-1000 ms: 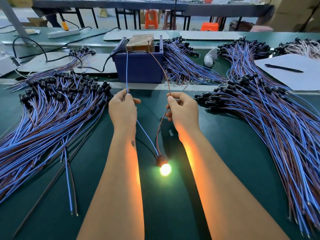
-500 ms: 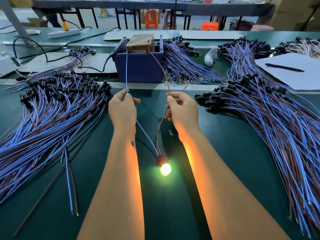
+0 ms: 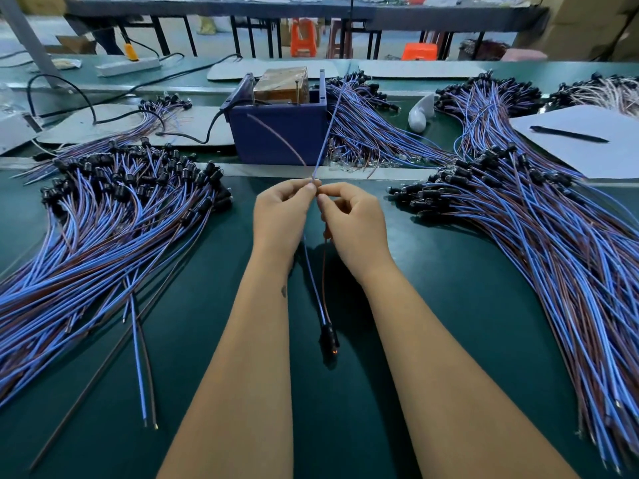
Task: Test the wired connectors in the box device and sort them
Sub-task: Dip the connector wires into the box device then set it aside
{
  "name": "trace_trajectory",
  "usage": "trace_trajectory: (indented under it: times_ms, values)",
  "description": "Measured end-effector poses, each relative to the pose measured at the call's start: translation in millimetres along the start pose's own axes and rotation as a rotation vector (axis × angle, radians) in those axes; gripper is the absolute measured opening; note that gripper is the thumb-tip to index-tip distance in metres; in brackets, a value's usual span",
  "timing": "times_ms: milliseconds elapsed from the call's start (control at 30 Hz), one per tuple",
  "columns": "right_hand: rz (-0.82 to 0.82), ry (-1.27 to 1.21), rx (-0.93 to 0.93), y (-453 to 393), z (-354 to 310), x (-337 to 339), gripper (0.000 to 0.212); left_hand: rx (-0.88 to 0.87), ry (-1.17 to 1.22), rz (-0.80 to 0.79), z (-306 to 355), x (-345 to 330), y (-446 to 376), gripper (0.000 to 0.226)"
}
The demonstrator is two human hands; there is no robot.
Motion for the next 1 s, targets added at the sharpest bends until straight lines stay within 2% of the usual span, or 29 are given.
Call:
trace_trajectory:
  times_ms: [133,233,267,400,467,600,733,833,933,1000]
  values:
    - [-0.037,0.012,0.013,-1,0,-1,0.013,0.012,0.052,-0.087,3,-8,4,0.016]
    - [-0.123,-0.047,-0.003,1,-4,-5,0.006,0.023,0.104,-0.037,5,-3,4,0.017]
    - [-0.168,-0.056,-0.021,2,-5,-7,0.003,0.048,0.171,-0.009,6,1,3,0.018]
    - [-0.317,0.064,-0.053,6,-2,-8,0.013,0.141,0.544,0.058,7,16,-2,0.015]
    - [-0.291,0.105,-0.045,4,-3,-1,0.014,0.162,0.676,0.058,8,21,-2,0.015]
    - [-0.033,0.090,0.081,-1,-19,17,0.014,0.227,0.810,-0.007,8,18,0,0.023]
    - [0.102,-0.136,0.092,3,-26,28,0.012,0.284,0.688,-0.028,1,10,1,0.028]
    - [0.156,-0.276,0.030,-2,-20,34,0.019,0.302,0.403,0.022,-10,9,0,0.026]
    - [0.232,-0.170,0.058,-6,-14,42,0.020,0.205,0.081,0.038,-12,3,1,0.022]
    - [0.269,-0.169,0.054,-9,-9,48,0.022,0.064,-0.054,0.000,-6,-6,4,0.024]
Point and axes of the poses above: each hand's wrist, its own y-axis away from the middle knuckle, its own x-axis out of the back of the hand, z = x × y, the point moved 8 cm from there along -y, towards the middle knuckle, and after that the axes turned 5 degrees about z, right-handed, at the moved point
